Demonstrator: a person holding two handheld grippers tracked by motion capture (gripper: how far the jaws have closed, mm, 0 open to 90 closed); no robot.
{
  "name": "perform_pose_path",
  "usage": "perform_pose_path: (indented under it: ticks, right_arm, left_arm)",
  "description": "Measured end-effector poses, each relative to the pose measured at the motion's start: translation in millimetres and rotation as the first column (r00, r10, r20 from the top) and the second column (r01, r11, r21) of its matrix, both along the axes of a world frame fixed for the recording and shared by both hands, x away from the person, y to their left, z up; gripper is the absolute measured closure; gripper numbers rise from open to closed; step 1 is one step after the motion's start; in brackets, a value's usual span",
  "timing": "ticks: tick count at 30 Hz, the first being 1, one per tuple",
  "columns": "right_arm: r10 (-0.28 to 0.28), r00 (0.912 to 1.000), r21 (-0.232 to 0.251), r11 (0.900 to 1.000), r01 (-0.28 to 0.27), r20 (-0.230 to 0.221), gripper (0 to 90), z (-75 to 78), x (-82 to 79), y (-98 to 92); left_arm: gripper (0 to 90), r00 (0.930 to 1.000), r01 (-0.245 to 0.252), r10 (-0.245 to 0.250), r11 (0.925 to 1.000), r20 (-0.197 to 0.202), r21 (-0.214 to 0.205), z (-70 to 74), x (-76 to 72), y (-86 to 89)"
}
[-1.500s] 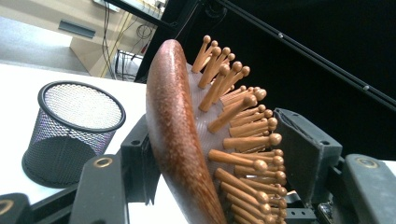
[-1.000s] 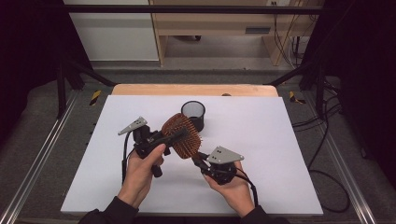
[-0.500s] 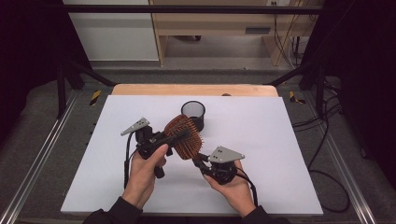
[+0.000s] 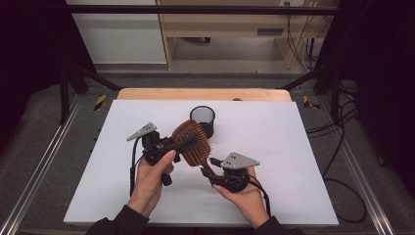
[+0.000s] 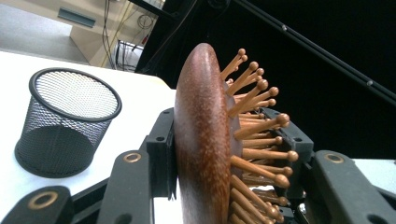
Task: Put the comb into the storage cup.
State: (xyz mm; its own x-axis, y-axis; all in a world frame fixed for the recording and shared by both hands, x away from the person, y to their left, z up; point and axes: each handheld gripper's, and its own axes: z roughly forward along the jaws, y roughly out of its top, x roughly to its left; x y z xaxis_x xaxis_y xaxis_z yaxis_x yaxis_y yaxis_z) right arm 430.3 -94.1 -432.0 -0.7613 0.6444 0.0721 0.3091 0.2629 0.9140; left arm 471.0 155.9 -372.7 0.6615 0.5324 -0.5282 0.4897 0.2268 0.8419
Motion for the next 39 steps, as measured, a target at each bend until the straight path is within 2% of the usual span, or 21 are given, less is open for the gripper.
perform_pose_path:
  ticks: [3, 6, 9, 13, 16, 19, 23, 26, 28, 30, 32, 35, 39]
  right_arm:
    - [-0.019, 0.9997, 0.006, 0.9998, 0.019, -0.017, 36.6, 1.2, 0.6, -5.6]
    - [-0.038, 0.999, 0.037, 0.9986, 0.039, -0.024, 27.1, 3.1, 2.3, -13.3]
    - [-0.081, 0.9967, 0.059, 0.995, 0.08, 0.008, 19.6, 1.5, 4.3, -23.8]
    - [-0.106, 0.9937, 0.066, 0.9924, 0.104, 0.037, 13.9, 0.9, 6.2, -42.3]
    - [-0.146, 0.9881, 0.053, 0.9882, 0.144, 0.048, 12.0, 2.2, 5.4, -55.9]
    - [-0.151, 0.9875, 0.04, 0.9881, 0.149, 0.046, 10.0, 1.7, 1.5, -70.6]
    - [-0.154, 0.9872, -0.001, 0.988, 0.154, 0.042, 9.8, -4.0, -5.0, -91.9]
    - [-0.163, 0.9863, 0.005, 0.9867, 0.163, 0.028, 9.4, -5.3, -10.8, -107.1]
    - [-0.175, 0.9836, -0.007, 0.9844, 0.176, 0.042, 8.5, -7.3, -15.1, -116.2]
    - [-0.191, 0.9804, 0.003, 0.9816, 0.191, 0.048, 7.9, -9.1, -17.0, -124.0]
    - [-0.203, 0.9776, 0.01, 0.9792, 0.203, 0.056, 7.6, -9.4, -16.0, -128.2]
    - [-0.216, 0.9745, 0.023, 0.9764, 0.215, 0.061, 8.1, -11.2, -11.7, -130.5]
    - [-0.235, 0.969, -0.004, 0.9718, 0.236, 0.078, 7.8, -13.8, -7.8, -130.0]
  left_arm:
    - [51.3, 0.9999, -0.011, 0.011, 0.9999, 0.0, -0.001, 1.2, 0.7, 3.4]
    - [51.3, 0.9997, -0.02, 0.02, 0.9998, 0.01, 0.007, 3.2, 0.7, 7.9]
    - [51.3, 0.9992, -0.034, 0.034, 0.9994, 0.022, 0.002, 5.7, -1.0, 13.3]
    - [51.3, 0.9982, -0.051, 0.051, 0.9987, 0.031, -0.002, 10.4, -2.9, 19.8]
    - [51.2, 0.9974, -0.061, 0.06, 0.9981, 0.04, 0.004, 15.7, -2.4, 23.3]
    - [51.2, 0.9965, -0.067, 0.067, 0.9977, 0.05, 0.001, 22.3, -1.9, 26.5]
    - [51.2, 0.9945, -0.081, 0.08, 0.9966, 0.067, 0.012, 33.3, -0.7, 28.5]
    - [51.2, 0.9938, -0.084, 0.083, 0.9964, 0.074, 0.009, 42.5, 0.7, 28.6]
    - [51.1, 0.993, -0.085, 0.084, 0.9963, 0.084, 0.014, 49.5, 3.3, 27.5]
    - [51.1, 0.992, -0.086, 0.084, 0.996, 0.094, 0.022, 56.5, 7.5, 25.1]
    - [51.1, 0.9916, -0.083, 0.08, 0.996, 0.102, 0.031, 63.8, 12.6, 22.8]
    - [51.1, 0.988, -0.079, 0.072, 0.9958, 0.137, 0.047, 76.5, 20.4, 20.5]
    - [51.0, 0.9843, -0.091, 0.081, 0.9943, 0.157, 0.057, 90.7, 30.5, 17.9]
